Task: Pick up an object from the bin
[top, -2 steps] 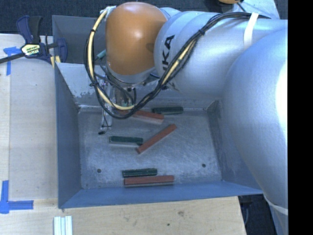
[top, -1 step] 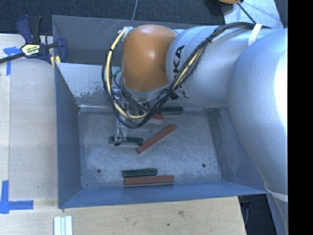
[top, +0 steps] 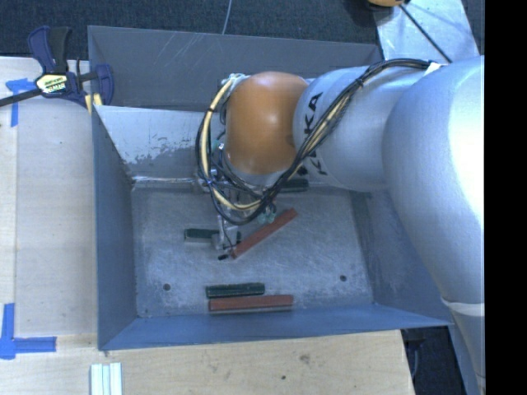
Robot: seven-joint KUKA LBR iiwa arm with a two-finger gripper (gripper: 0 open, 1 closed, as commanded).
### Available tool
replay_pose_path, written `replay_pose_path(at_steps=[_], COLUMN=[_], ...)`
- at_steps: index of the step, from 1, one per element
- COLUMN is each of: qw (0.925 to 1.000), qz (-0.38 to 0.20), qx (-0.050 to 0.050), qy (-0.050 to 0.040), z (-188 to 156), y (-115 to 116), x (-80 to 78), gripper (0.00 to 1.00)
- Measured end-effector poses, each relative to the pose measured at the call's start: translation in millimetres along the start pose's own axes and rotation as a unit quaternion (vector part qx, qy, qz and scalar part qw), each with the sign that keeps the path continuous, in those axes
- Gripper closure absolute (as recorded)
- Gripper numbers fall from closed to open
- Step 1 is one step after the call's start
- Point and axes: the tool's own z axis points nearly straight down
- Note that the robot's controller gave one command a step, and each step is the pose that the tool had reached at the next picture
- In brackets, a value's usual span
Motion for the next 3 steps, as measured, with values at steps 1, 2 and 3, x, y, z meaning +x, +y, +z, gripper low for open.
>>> replay_pose_path(at_steps=[1, 2, 3], qw=[0.9999, 0.9999, 1.0000], qz=[0.012, 0.012, 0.003], qx=[-0.001, -0.001, 0.000], qy=[-0.0027, -0.0026, 0.0046], z=[4, 4, -43], y=[-13, -13, -19], x=[11.9, 11.9, 16.3], gripper=[1.00, 1.00, 1.00])
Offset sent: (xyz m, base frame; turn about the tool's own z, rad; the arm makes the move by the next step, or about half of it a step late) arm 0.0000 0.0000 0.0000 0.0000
